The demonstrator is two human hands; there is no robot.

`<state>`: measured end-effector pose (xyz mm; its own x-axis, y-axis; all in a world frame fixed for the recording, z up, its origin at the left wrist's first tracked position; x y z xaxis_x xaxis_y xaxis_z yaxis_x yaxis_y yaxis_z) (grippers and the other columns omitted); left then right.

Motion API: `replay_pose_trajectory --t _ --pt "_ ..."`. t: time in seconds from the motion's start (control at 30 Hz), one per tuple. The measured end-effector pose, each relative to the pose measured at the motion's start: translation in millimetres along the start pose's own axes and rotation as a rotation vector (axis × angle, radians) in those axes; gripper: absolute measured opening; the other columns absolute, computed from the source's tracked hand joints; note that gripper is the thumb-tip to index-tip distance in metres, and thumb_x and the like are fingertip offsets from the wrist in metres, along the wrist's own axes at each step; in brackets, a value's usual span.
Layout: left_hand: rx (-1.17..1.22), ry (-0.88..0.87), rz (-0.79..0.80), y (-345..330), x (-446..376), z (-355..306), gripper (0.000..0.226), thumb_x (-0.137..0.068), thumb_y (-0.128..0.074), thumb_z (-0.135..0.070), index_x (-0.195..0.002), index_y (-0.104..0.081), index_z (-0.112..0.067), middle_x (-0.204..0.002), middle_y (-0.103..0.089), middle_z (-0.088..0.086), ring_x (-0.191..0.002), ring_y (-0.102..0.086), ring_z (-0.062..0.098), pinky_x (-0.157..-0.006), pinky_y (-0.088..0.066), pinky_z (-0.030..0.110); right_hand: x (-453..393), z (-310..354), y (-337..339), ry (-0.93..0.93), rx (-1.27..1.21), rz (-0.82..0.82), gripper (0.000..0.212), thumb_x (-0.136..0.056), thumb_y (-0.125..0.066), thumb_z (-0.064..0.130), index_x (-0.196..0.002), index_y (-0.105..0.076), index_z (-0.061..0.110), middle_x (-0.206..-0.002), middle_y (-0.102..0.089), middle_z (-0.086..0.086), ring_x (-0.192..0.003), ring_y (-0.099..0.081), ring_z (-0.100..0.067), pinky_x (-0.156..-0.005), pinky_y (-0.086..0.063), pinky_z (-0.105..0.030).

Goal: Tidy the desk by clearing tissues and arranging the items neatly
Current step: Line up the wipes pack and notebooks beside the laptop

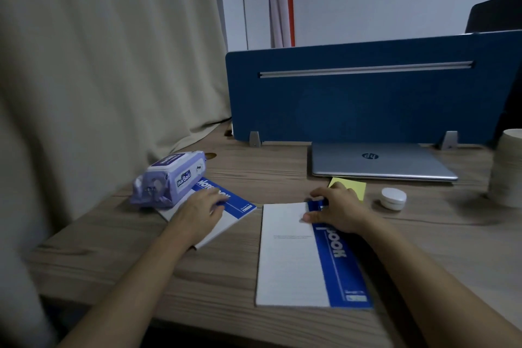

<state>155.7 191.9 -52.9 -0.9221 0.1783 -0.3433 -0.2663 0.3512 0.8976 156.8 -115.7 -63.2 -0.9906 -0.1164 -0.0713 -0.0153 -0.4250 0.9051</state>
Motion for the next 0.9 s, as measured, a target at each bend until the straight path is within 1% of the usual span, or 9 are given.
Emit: replay_pose_trajectory --t 0.03,0.1,0.17,0.23,0.3,0.43,0.63,0.8,0.9 --pt "0.019 0.037 0.051 -7 1 3 0.039 -0.099 -0.047 -0.031 -0.138 -0.051 -0.029 -0.150 -0.044 -0.001 -0.136 -0.039 0.017 -0.110 -0.034 0.037 1 -2 2 -0.017 -0.017 -0.005 0.075 -0.066 -0.071 0.068 -0.129 -0.053 0.032 -0.127 -0.045 -0.003 -0.117 -0.047 -0.027 -0.093 -0.047 -0.039" --pt "-0.069 0.095 0.129 -16 3 9 0.043 -0.100 -0.036 -0.041 -0.143 -0.042 -0.036 -0.155 -0.038 -0.007 -0.139 -0.035 0.016 -0.113 -0.029 0.046 0 -1 4 -0.017 -0.053 -0.013 0.054 -0.072 -0.074 0.058 -0.113 -0.061 0.026 -0.118 -0.055 -0.004 -0.101 -0.057 -0.022 -0.079 -0.051 -0.030" --pt "-0.120 0.117 0.179 -21 2 9 0.048 -0.100 -0.030 -0.046 -0.147 -0.034 -0.039 -0.159 -0.030 -0.009 -0.143 -0.028 0.018 -0.116 -0.022 0.053 -1 1 7 -0.024 -0.083 -0.016 0.033 -0.079 -0.072 0.048 -0.098 -0.064 0.022 -0.106 -0.064 -0.004 -0.088 -0.061 -0.017 -0.067 -0.049 -0.024" --pt "-0.118 0.120 0.223 -23 4 7 0.050 -0.099 -0.028 -0.050 -0.149 -0.030 -0.040 -0.160 -0.026 -0.010 -0.145 -0.026 0.019 -0.117 -0.021 0.052 -1 0 6 -0.042 -0.120 0.008 0.025 -0.085 -0.069 0.042 -0.095 -0.065 0.019 -0.100 -0.068 -0.002 -0.086 -0.062 -0.015 -0.063 -0.046 -0.023" --pt "-0.121 0.110 0.268 -25 8 3 0.052 -0.100 -0.027 -0.051 -0.151 -0.026 -0.039 -0.162 -0.022 -0.011 -0.147 -0.022 0.019 -0.118 -0.018 0.050 1 0 5 -0.048 -0.174 0.011 0.022 -0.088 -0.066 0.039 -0.095 -0.064 0.019 -0.094 -0.066 0.000 -0.085 -0.061 -0.014 -0.062 -0.045 -0.021" --pt "-0.115 0.066 0.321 -24 15 -5 0.053 -0.101 -0.026 -0.051 -0.153 -0.022 -0.039 -0.163 -0.016 -0.011 -0.149 -0.014 0.018 -0.121 -0.013 0.046 2 1 13 -0.047 -0.295 -0.097 0.019 -0.091 -0.063 0.038 -0.090 -0.060 0.019 -0.088 -0.065 0.002 -0.079 -0.061 -0.011 -0.061 -0.045 -0.023" --pt "-0.057 -0.052 0.353 -25 26 -22 0.052 -0.101 -0.029 -0.051 -0.152 -0.023 -0.042 -0.162 -0.017 -0.014 -0.150 -0.011 0.015 -0.118 -0.012 0.037 2 2 16 -0.043 -0.367 -0.141 0.018 -0.093 -0.061 0.037 -0.082 -0.057 0.023 -0.080 -0.065 0.006 -0.074 -0.062 -0.007 -0.056 -0.041 -0.020" --pt "0.000 -0.150 0.367 -35 23 -51 0.055 -0.098 -0.031 -0.054 -0.151 -0.024 -0.041 -0.161 -0.021 -0.014 -0.149 -0.013 0.012 -0.120 -0.015 0.039 1 -1 18 -0.066 -0.375 -0.221 0.020 -0.093 -0.061 0.035 -0.084 -0.061 0.017 -0.080 -0.066 0.003 -0.077 -0.063 -0.013 -0.062 -0.048 -0.028" --pt "0.100 -0.237 0.387 -43 15 -77 0.051 -0.099 -0.038 -0.051 -0.149 -0.028 -0.045 -0.159 -0.022 -0.021 -0.148 -0.014 0.008 -0.120 -0.017 0.037 1 -7 27 -0.068 -0.343 -0.342 0.021 -0.095 -0.059 0.032 -0.084 -0.061 0.014 -0.093 -0.061 -0.003 -0.082 -0.060 -0.018 -0.068 -0.045 -0.031"
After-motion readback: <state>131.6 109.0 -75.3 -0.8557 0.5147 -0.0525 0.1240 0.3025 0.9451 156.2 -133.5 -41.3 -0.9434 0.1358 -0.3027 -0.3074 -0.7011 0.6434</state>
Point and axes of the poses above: each hand's wrist, its own x-axis away from the middle knuckle, its own y-axis out of the back of the hand, z = x × y, the point moved 8 cm from there along -x, towards the middle knuckle
